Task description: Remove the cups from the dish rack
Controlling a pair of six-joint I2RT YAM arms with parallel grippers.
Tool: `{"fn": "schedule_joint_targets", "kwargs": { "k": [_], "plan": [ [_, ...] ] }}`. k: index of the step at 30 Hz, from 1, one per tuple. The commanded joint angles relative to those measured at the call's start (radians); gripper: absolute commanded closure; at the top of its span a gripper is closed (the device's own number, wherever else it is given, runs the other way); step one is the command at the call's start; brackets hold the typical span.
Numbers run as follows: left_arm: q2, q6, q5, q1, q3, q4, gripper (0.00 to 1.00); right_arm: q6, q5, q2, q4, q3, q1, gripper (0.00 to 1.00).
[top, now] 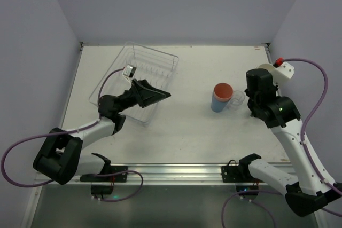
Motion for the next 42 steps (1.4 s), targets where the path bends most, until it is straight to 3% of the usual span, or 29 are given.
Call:
{"fn": "schedule_joint_targets", "kwargs": {
  "k": [1,9,13,24,42],
  "plan": [
    [-0.025,0.009,-0.017,0.004,-0.025,0.178,0.00,0.204,0.180,0.036,-0.056,0.080,-0.028,1.00],
    [-0.111,0.045,-0.037,0.003,-0.019,0.004,0.00,0.339,0.151,0.091,-0.130,0.057,-0.144,1.00],
    [-0.137,0.070,-0.037,0.004,-0.024,-0.056,0.00,0.283,0.062,0.091,-0.065,0.001,-0.250,1.00],
    [-0.085,0.076,-0.022,0.004,-0.057,-0.026,0.00,0.085,-0.122,0.113,0.171,-0.136,-0.376,1.00],
    [-0.020,0.035,-0.010,0.004,-0.059,0.060,0.00,0.051,-0.110,0.128,0.180,-0.171,-0.402,1.00]
  ]
}}
